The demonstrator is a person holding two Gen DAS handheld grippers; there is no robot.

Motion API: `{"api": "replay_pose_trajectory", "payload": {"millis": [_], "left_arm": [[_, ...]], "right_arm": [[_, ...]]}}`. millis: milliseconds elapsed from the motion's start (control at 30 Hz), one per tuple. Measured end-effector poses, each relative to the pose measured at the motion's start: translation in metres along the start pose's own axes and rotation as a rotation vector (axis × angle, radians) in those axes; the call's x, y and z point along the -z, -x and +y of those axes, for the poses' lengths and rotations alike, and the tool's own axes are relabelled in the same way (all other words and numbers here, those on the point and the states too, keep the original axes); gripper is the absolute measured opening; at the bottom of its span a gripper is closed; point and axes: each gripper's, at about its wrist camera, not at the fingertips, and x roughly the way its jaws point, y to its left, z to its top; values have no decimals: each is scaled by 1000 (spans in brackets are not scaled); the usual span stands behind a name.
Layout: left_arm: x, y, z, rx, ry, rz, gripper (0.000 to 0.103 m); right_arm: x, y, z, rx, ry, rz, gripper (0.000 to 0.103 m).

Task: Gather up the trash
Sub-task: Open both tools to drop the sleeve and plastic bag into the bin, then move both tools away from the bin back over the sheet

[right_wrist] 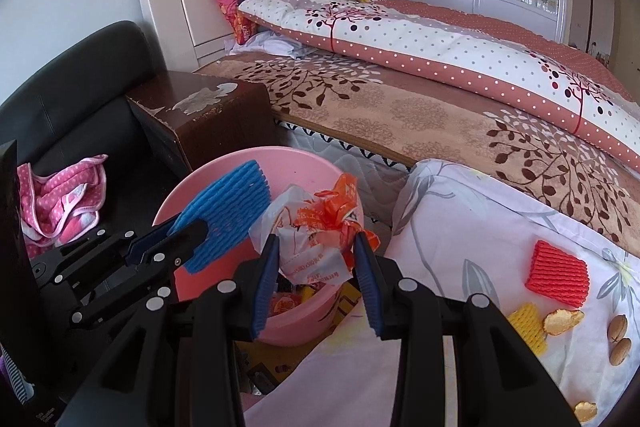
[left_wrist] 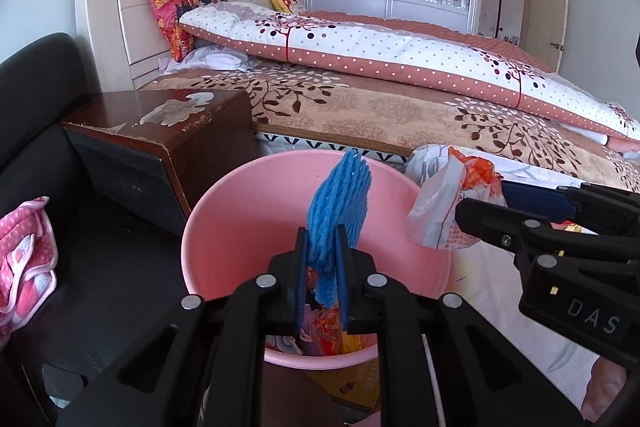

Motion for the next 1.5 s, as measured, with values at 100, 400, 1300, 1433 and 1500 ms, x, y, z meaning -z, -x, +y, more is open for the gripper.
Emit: {"api": "replay_pose_trajectory", "payload": {"millis": [100, 400, 1300, 1433, 1500], "left_arm": [[2, -5, 6, -7, 7, 15, 12], [9, -13, 15, -20, 22, 45, 12], [13, -17, 29, -36, 86, 92, 49], [12, -15, 27, -27, 85, 88, 49], [11, -14, 26, -17, 80, 82, 49]], "right_arm": [[1, -6, 5, -4, 8, 12, 37], [5, -18, 14, -13, 34, 43, 38], [7, -24, 10, -22, 17, 52, 55], [9, -21, 6, -21, 5, 52, 55], [11, -21, 3, -14, -1, 54, 55]]}}
